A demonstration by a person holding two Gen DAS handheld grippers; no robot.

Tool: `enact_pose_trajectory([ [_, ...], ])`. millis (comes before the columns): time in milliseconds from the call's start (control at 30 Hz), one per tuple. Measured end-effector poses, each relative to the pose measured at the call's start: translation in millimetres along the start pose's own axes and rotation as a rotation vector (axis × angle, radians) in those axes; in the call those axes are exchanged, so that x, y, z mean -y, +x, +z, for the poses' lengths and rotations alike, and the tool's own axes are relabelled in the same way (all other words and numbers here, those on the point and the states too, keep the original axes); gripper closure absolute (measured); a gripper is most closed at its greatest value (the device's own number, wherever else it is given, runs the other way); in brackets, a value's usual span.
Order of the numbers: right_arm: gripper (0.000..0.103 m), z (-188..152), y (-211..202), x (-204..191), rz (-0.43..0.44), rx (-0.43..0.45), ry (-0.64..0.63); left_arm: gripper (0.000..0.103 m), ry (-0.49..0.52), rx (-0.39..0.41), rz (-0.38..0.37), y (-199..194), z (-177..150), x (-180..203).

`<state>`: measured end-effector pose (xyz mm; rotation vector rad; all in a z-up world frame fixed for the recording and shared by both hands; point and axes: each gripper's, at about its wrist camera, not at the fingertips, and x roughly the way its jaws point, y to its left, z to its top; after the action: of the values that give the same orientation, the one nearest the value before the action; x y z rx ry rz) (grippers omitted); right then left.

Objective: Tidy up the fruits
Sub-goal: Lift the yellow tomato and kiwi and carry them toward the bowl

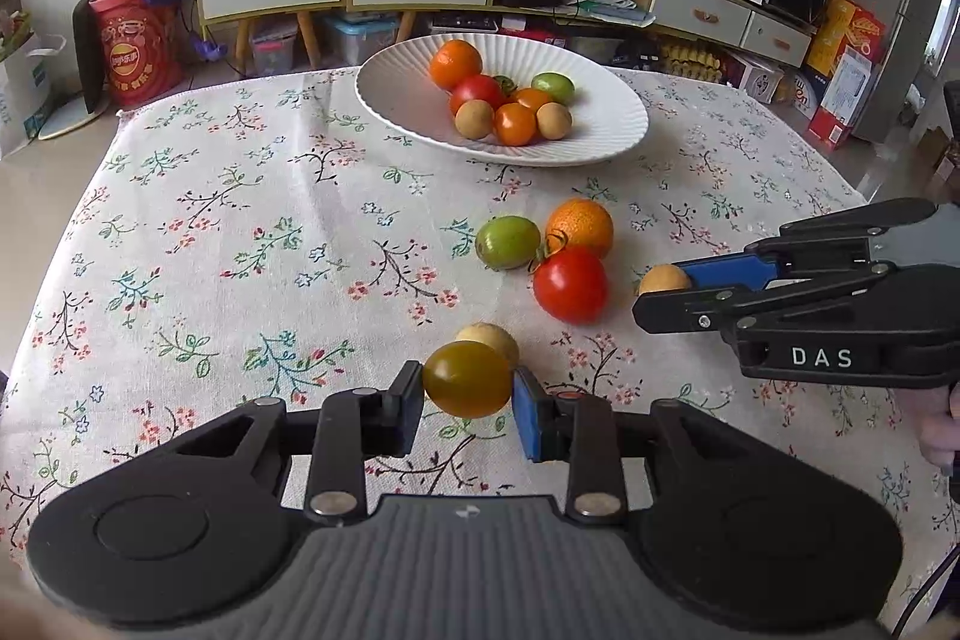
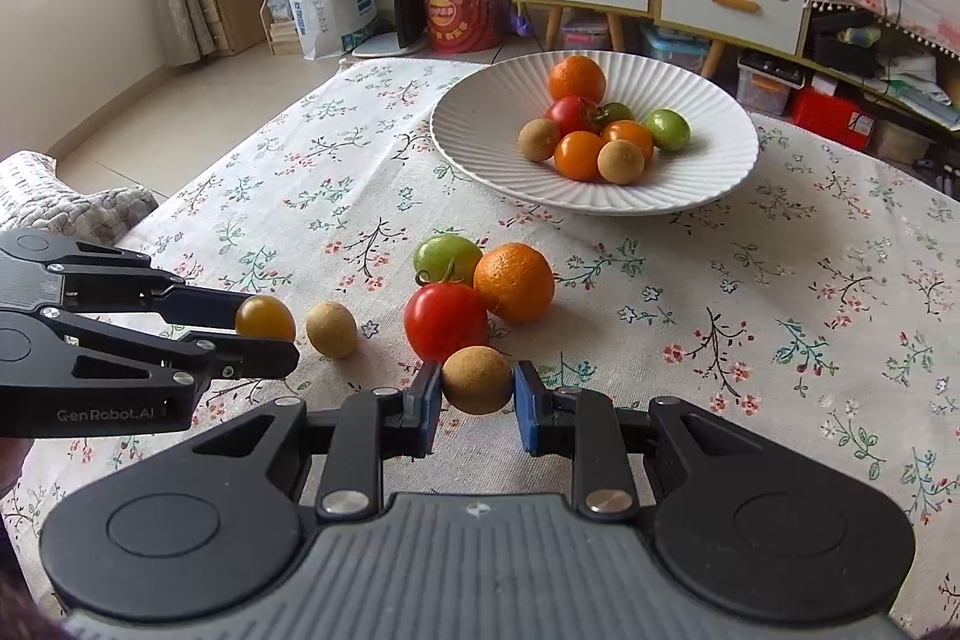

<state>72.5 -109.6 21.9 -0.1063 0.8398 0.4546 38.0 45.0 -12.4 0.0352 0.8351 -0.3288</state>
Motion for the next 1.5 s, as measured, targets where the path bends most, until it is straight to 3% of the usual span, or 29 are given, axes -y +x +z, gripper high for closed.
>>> enact_pose_trajectory([
  [667,0.080,30.4,-6.7,33.6,-0.009,0.089,0.089,0.077,-0.011,0.084,-0.043,8.5,51.8,25.6],
  [1000,0.080,46.1,-1.4,59.3,-0.042,0.125,0.173,0.077,-0.043,0.081,-0.020,28.2,70.2,30.7],
  [1200,0.080,51.7,5.6,76.7,-0.018,0.141,0.246,0.077,-0.053,0.098,-0.011,37.9,78.8,34.5],
  [1500,0.080,61.2,22.3,90.2,-0.009,0.163,0.241,0.077,-0.074,0.106,0.018,64.1,86.2,33.8],
])
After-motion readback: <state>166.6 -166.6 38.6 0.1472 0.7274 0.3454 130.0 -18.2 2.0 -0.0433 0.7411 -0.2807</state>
